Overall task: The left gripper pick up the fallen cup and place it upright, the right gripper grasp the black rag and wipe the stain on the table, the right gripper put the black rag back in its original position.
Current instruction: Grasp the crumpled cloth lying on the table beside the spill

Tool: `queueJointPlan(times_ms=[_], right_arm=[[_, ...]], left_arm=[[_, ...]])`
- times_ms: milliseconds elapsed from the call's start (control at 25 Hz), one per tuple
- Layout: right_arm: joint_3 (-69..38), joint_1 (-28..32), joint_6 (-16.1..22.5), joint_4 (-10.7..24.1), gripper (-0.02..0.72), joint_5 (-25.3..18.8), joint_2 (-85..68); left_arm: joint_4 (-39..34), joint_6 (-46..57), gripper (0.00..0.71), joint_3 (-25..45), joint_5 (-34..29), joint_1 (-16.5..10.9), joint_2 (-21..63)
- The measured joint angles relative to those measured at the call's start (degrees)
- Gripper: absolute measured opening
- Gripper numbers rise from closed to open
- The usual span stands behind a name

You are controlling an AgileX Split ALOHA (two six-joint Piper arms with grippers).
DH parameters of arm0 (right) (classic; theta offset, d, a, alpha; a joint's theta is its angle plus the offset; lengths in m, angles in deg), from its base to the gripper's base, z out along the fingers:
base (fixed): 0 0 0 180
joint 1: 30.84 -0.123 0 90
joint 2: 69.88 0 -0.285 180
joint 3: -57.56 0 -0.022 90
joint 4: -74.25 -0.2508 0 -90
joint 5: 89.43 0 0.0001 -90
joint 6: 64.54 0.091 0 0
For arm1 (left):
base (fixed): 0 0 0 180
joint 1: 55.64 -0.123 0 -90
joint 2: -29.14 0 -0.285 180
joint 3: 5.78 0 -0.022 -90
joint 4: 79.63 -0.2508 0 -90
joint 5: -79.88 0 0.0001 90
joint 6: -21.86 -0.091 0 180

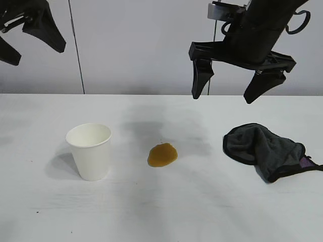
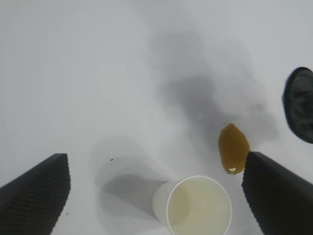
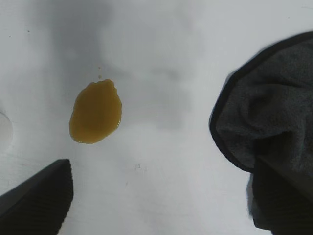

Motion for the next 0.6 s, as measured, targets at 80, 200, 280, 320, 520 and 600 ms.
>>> queueJointPlan(times_ms=[80, 200, 280, 320, 520, 600], right_arm=[[0.0, 0.0, -0.22, 0.0, 0.694, 0.0, 0.0], [0.0, 0.0, -0.36, 0.0, 0.694, 0.0, 0.0], [0.0, 0.0, -0.36, 0.0, 0.694, -0.06, 0.0], [0.0, 0.0, -0.36, 0.0, 0.694, -0.12, 0.0], [0.0, 0.0, -0.36, 0.0, 0.694, -0.56, 0.0], [0.0, 0.0, -0.37, 0.0, 0.694, -1.36, 0.0]], left_arm=[[-2.83, 3.37, 0.68, -0.56, -1.02, 1.96, -0.19], [-3.31, 4.28, 0.678, -1.54, -1.33, 4.18, -0.95], [-3.31, 4.66, 0.678, -2.56, -2.22, 4.37, -1.18], [-3.26, 4.88, 0.678, -3.1, -2.69, 4.37, -1.22], [0.49, 4.41, 0.677, -3.85, -2.99, 4.37, -1.22], [1.01, 4.26, 0.675, -3.85, -3.06, 4.37, -1.22]])
